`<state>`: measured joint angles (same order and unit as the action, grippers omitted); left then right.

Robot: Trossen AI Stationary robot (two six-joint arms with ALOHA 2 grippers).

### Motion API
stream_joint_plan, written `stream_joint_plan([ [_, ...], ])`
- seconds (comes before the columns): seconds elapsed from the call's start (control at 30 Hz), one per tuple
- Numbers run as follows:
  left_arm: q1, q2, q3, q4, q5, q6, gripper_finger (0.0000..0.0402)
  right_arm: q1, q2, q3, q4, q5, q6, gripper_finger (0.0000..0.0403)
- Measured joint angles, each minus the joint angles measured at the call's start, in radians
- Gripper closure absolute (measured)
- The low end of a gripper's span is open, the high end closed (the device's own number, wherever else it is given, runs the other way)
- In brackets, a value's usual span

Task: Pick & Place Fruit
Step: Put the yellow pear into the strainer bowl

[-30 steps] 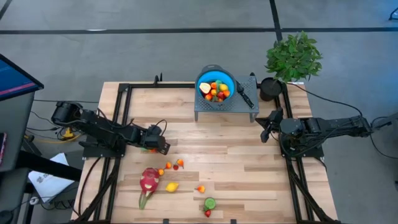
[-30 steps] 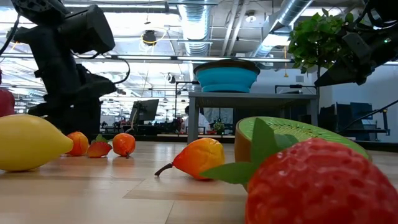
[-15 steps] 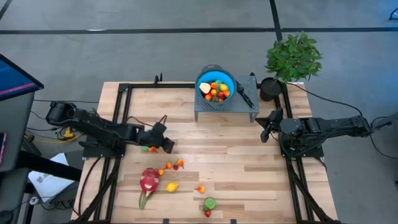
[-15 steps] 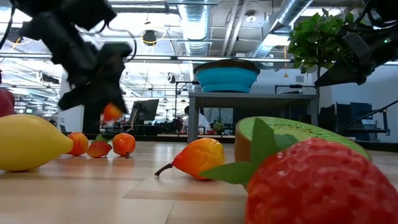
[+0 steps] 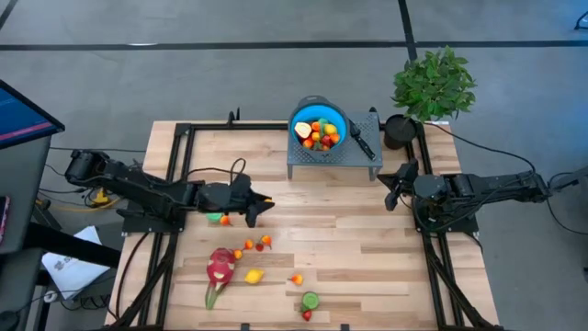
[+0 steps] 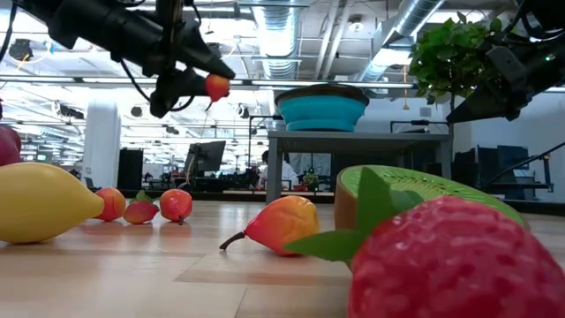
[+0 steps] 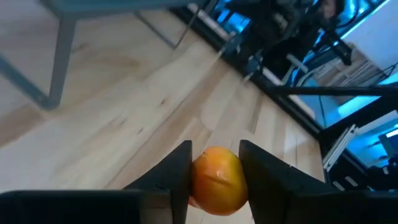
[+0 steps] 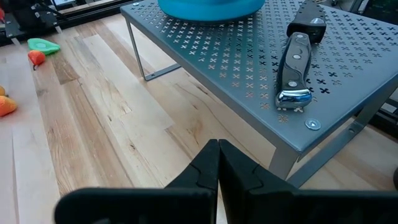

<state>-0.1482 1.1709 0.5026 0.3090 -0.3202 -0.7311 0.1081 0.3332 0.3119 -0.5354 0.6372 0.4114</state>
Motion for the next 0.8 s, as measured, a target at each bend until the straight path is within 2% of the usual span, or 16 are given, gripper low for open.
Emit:
stream_joint_plan([
  [0.33,0.050,0.000,0.004,0.126,-0.015,0.135,0.0285,0.000,0.000,0.000,0.000,0.000,0.000,0.0403],
  [0.8,0.167,0.000,0.132,0.136,-0.016,0.419,0.0287,0.000,0.000,0.000,0.000,0.000,0.000,0.0403],
])
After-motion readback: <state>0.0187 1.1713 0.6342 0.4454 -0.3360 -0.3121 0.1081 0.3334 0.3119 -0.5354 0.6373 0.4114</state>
